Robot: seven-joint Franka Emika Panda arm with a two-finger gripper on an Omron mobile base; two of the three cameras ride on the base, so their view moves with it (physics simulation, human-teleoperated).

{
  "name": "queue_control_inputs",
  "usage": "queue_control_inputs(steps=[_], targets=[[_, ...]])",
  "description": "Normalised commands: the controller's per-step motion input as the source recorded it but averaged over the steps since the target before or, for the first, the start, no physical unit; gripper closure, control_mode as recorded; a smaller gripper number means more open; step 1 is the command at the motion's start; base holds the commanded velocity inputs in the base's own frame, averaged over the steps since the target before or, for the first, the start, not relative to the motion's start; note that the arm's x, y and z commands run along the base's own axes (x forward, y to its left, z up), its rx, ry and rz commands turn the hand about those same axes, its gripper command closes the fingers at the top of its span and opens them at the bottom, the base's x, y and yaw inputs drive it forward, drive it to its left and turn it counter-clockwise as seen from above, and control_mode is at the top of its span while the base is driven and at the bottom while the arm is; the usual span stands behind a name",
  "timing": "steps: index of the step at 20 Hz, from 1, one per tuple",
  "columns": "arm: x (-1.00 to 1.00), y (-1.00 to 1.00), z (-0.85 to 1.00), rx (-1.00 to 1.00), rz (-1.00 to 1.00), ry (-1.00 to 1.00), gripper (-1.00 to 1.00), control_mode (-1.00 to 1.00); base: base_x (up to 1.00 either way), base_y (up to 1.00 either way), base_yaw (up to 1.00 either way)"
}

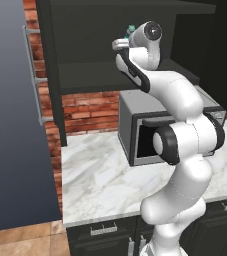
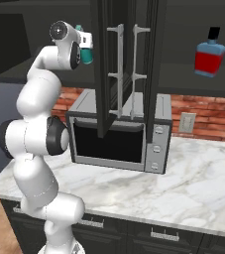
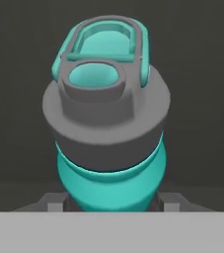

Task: Sort all alcoholic drinks to one cabinet, and non-alcoholic drinks to the other.

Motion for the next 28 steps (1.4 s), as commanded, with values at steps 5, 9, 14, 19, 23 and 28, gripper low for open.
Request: queue_control_inputs(steps=[5, 9, 14, 19, 23, 28], targets=[[0.0, 0.0, -0.04, 0.02, 0.0, -0.11, -1.0, -1.0, 0.0, 0.0, 0.0], [0.0, 0.0, -0.06, 0.03, 0.0, -0.15, -1.0, -1.0, 0.0, 0.0, 0.0], [0.17, 0.0, -0.05, 0.03, 0.0, -0.06, -1.0, -1.0, 0.0, 0.0, 0.0], [0.36, 0.0, -0.05, 0.02, 0.0, 0.0, -1.0, -1.0, 0.0, 0.0, 0.0], [0.34, 0.0, 0.0, 0.02, -0.01, 0.0, -1.0, -1.0, 0.0, 0.0, 0.0], [0.24, 0.0, 0.0, 0.0, -0.02, 0.0, -1.0, -1.0, 0.0, 0.0, 0.0]])
